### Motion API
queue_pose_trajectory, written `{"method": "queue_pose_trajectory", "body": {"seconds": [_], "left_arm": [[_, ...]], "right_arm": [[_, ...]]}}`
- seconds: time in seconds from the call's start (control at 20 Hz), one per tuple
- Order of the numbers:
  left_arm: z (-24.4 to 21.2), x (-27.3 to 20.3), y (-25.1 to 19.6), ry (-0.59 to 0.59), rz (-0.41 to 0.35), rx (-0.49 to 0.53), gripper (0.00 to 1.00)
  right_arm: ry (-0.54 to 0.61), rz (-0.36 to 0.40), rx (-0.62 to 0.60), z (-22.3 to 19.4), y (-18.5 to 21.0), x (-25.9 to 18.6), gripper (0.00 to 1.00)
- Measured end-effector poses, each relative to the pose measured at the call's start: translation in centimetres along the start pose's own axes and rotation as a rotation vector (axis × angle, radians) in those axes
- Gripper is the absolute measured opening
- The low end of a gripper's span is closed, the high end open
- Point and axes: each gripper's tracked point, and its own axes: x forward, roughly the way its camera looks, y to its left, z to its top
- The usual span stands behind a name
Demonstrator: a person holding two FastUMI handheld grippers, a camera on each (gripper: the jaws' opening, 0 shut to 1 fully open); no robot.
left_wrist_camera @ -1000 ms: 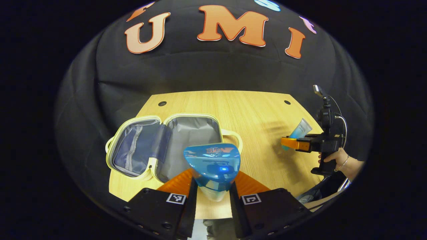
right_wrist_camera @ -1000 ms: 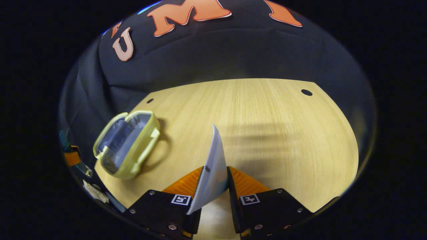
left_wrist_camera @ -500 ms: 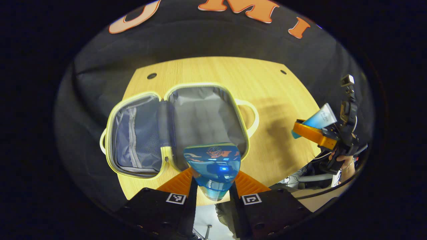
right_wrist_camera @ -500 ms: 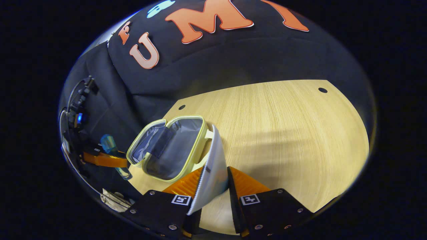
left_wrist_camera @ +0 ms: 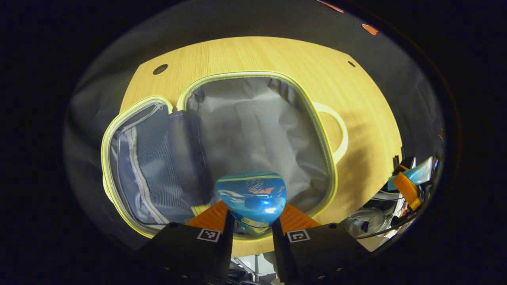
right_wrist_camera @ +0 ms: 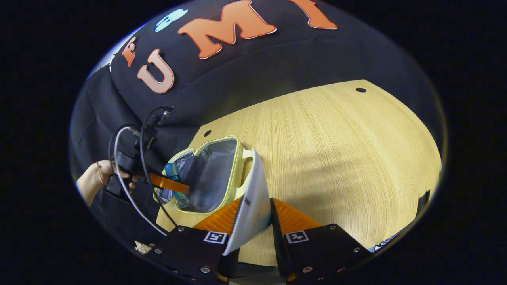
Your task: First open the suitcase, pack the skin care products into it, and then close the suitcase.
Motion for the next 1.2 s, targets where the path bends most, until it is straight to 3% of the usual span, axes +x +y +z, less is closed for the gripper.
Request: {"method": "queue_pose_trajectory", "body": {"seconds": [0.3, 0.75, 0.95, 1.2], "left_arm": [[2.0, 4.0, 2.0, 0.040, 0.067, -0.041, 0.46], [2.6, 4.5, 1.7, 0.012, 0.031, -0.039, 0.51], [3.0, 2.7, -1.0, -0.058, -0.028, -0.005, 1.00], [2.0, -3.4, -2.7, -0.232, -0.100, 0.029, 1.00]], "right_arm": [[0.014, -0.031, 0.013, -0.2, 0.0, -0.2, 0.40], [0.039, -0.012, -0.025, 0.8, 1.7, 1.2, 0.40], [0.034, -0.005, -0.057, 2.1, 2.1, 1.1, 0.40], [0.003, 0.019, -0.151, 7.5, 3.6, 0.5, 0.40]]}}
